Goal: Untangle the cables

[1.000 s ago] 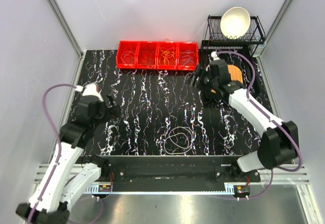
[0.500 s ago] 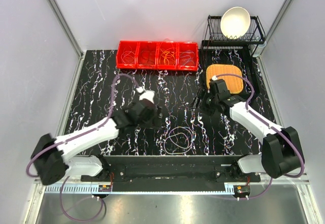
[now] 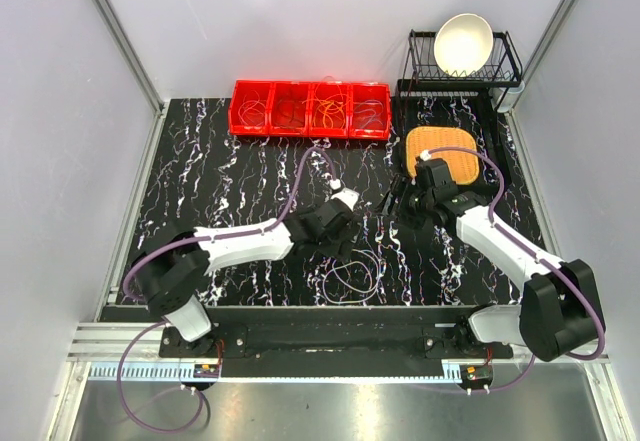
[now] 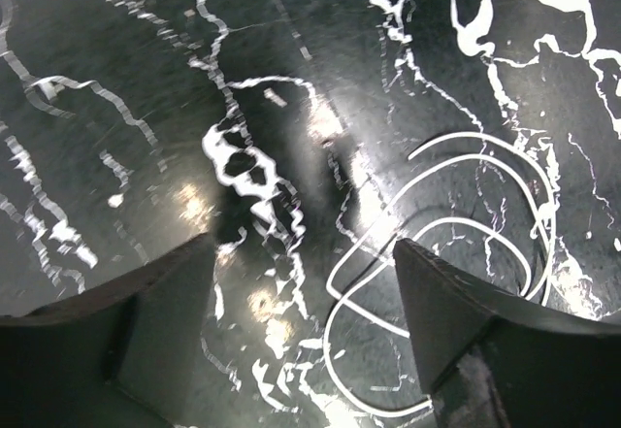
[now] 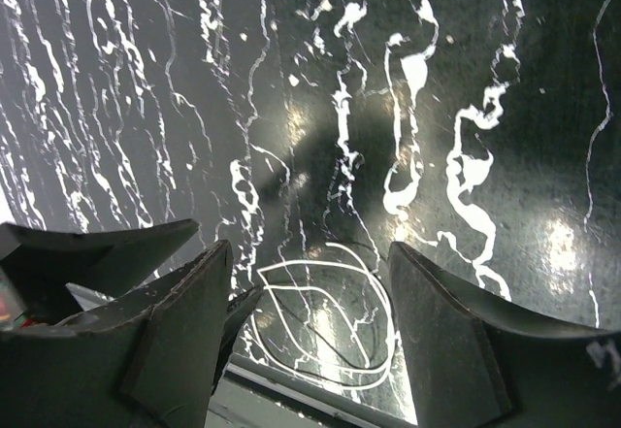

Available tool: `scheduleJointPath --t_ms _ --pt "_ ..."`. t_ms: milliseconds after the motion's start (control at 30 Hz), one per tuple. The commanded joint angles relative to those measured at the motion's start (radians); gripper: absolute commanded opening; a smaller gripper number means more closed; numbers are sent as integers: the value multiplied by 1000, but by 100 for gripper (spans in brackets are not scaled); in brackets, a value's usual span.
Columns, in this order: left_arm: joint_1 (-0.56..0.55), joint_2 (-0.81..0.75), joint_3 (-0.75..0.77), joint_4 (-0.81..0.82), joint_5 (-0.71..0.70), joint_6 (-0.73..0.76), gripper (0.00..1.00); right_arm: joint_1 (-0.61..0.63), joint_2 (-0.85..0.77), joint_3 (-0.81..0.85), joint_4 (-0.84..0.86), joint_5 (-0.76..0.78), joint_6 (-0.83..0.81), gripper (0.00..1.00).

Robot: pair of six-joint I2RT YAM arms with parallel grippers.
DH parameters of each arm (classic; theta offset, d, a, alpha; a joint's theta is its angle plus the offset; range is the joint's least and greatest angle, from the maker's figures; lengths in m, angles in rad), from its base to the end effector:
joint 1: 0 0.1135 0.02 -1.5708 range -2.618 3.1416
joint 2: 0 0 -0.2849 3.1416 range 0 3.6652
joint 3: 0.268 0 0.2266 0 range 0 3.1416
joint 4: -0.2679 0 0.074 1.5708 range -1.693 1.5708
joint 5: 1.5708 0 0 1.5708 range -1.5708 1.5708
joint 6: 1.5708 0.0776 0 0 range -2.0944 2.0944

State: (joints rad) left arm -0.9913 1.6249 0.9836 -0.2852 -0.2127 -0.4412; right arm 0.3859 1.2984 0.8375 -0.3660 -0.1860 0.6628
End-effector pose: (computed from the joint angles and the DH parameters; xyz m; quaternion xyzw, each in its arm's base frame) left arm 0.1979 -0.2725 0.1955 0.2238 0.9169 -0.1308 0.3036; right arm 0.2424 0.1140 0.2339 0.0946 0.9234 0.2561 0.2700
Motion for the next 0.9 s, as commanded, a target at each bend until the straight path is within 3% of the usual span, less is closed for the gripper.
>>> scheduleJointPath --t_ms 0,333,567,667,700,767,867 --pt "-17 46 58 72 42 33 73 10 -39 -14 -10 -3 -12 71" --pt "-43 69 41 63 44 4 63 10 -11 -3 -10 -1 -20 71" --pt "-43 113 38 63 35 1 48 10 10 3 -10 -7 -20 72" --pt "-44 121 49 60 32 9 35 11 6 2 -10 -7 -20 71" --pt "-44 121 52 57 26 10 28 10 4 0 -10 -7 -20 72" --pt "-44 116 69 44 16 9 3 10 2 -3 -10 -4 -20 72" --pt "-44 79 111 -14 -16 6 0 10 -2 -6 -11 -7 -20 72"
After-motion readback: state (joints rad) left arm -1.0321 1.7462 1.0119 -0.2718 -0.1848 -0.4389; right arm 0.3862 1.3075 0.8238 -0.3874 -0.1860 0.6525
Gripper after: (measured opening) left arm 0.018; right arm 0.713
